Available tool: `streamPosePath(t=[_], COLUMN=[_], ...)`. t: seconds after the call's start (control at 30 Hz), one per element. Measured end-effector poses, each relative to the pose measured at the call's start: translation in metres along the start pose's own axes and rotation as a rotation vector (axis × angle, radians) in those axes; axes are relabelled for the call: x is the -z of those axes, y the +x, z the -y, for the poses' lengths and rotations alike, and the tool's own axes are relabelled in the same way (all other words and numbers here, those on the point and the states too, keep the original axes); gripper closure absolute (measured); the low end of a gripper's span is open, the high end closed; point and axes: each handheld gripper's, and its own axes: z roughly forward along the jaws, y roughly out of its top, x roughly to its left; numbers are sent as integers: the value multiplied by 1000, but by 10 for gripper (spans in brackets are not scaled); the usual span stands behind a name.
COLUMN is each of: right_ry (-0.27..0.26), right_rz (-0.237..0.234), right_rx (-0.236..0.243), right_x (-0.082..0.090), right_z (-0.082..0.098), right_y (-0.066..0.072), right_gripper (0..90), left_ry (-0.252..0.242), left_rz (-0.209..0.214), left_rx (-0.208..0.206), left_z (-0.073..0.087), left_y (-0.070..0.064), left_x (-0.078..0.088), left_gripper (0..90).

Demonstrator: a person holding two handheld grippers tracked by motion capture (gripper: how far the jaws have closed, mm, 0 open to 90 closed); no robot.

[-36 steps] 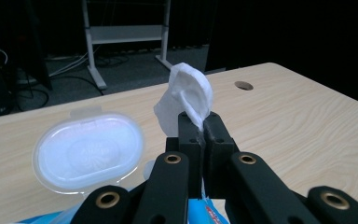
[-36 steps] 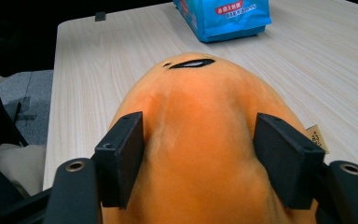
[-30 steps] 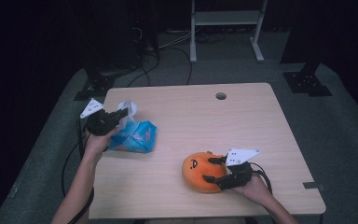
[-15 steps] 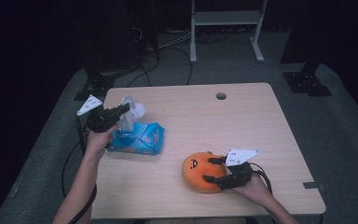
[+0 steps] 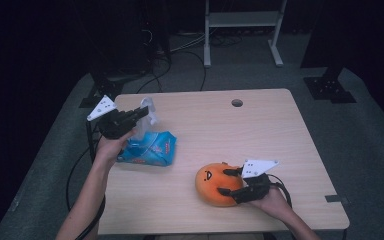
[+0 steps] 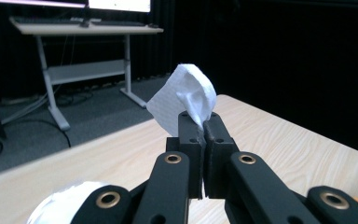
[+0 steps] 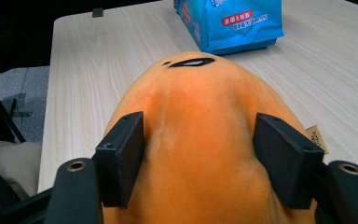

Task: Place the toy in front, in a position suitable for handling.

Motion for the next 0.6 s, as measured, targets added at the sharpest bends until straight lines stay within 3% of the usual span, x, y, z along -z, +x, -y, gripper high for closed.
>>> streamPosePath(t=[0.07,0.2,0.23,0.27,0.43,0.6], right_ry=[1,0,2,2,3,-1], right_rz=[1,4,5,5,5,11], right_rx=[3,7,6,6,6,2], right_x=[0,0,0,0,0,0], right_z=[0,-1,-1,-1,-1,-2], right_y=[0,1,1,1,1,2], right_gripper=[335,335,335,335,334,328], left_ry=[16,-3,-20,-20,-26,-5], left_rz=[16,64,97,97,163,220], left_rx=[-18,-19,-20,-20,-62,-64], left_z=[-4,-6,-9,-9,-23,-18], left_y=[-5,-15,-21,-21,-40,-54], left_x=[-2,-3,-3,-3,-7,-15], left_gripper=[880,879,879,879,878,877])
